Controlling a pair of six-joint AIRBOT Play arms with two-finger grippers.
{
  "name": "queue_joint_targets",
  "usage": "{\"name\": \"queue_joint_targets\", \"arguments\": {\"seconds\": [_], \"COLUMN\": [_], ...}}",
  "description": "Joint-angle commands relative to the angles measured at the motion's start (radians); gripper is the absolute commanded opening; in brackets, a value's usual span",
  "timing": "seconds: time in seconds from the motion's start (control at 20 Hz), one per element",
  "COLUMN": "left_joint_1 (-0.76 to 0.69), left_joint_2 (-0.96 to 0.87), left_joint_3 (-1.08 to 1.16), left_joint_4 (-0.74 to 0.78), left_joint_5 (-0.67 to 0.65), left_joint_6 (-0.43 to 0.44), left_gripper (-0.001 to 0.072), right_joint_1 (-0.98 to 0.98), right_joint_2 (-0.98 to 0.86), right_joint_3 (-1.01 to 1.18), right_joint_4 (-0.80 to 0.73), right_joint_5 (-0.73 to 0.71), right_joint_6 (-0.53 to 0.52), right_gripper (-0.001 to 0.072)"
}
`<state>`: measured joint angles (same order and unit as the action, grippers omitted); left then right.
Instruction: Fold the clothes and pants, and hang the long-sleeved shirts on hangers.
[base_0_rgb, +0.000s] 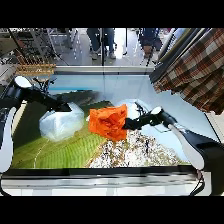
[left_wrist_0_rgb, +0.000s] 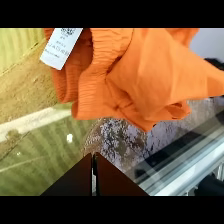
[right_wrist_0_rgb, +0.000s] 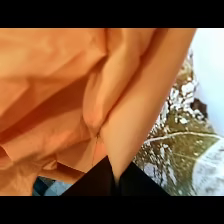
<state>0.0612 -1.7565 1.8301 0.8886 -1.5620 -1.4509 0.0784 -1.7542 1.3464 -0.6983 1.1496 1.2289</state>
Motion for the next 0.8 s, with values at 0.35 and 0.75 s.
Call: {"name": "queue_joint_targets", "arguments": {"seconds": [0.35,0.75], "left_joint_1": [-0.002,-0.002], "left_joint_2": [0.007,0.008], "left_joint_3": [0.0,0.0], "left_joint_4": [-0.035,-0.034], "left_joint_5": [-0.058,-0.059], "left_joint_6": [0.012,0.079], "left_gripper": [0.0012,0.0012], "right_joint_1": [-0.322,-0.61], "right_joint_2": [0.281,0.283], "right_joint_3": [0.314,0.314], "right_joint_4": [-0.19,-0.193], "right_joint_5": [0.388,0.391], "right_joint_6": [0.272,0.27], "right_gripper": [0.0008,0.0009]}}
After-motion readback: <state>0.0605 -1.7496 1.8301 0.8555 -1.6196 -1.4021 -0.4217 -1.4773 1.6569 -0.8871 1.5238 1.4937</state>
